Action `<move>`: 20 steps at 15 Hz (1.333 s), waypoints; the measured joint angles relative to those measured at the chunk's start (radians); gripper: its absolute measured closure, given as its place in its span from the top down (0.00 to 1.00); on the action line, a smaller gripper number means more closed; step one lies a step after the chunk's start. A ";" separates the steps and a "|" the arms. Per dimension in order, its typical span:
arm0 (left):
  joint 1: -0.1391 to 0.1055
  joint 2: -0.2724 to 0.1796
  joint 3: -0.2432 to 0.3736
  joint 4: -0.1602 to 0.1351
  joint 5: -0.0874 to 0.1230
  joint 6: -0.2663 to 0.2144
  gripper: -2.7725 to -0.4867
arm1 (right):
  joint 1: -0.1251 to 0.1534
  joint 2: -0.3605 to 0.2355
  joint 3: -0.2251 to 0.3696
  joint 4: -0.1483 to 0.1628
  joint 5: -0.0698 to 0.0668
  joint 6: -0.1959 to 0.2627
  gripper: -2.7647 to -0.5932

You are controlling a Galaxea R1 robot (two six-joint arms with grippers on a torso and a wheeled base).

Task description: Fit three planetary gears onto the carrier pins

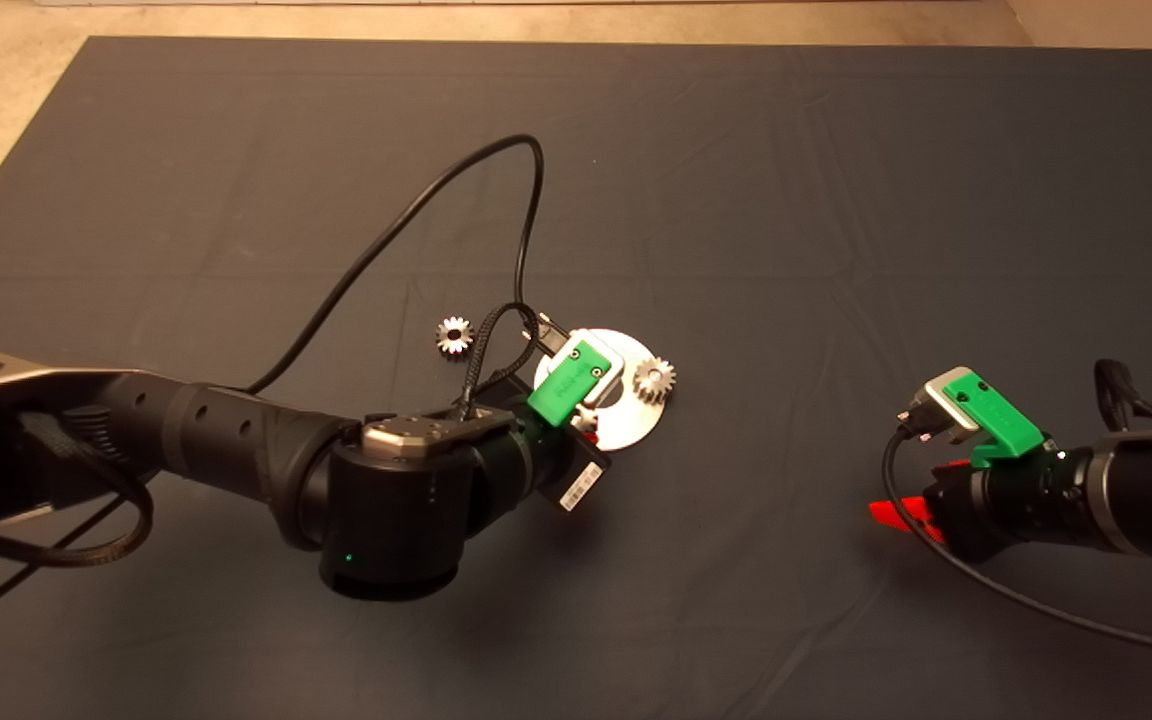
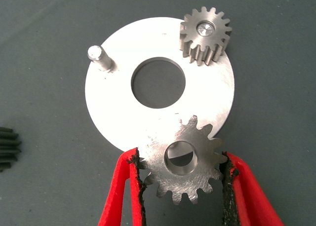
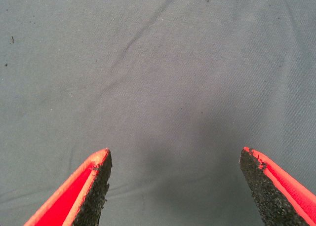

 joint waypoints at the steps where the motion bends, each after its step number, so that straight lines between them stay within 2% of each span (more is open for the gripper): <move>1: 0.000 0.000 -0.003 0.005 0.000 0.001 0.07 | 0.000 0.000 0.000 0.000 0.000 0.000 0.61; 6: 0.019 0.002 -0.020 0.013 0.001 0.006 0.07 | 0.000 0.000 0.000 0.000 0.000 0.000 0.61; 9: 0.019 0.003 -0.021 0.018 0.001 0.007 0.07 | 0.000 0.000 0.000 0.000 0.000 0.000 0.61; 12: 0.022 0.003 -0.022 0.044 0.000 0.007 0.07 | 0.000 0.000 0.000 0.000 0.000 0.000 0.61; 16: 0.044 0.005 -0.026 0.057 0.000 0.007 0.07 | 0.000 -0.003 0.000 0.000 0.000 0.000 0.61; 20: 0.057 0.006 -0.027 0.089 0.000 0.007 0.06 | 0.000 -0.003 0.000 0.000 0.001 0.000 0.61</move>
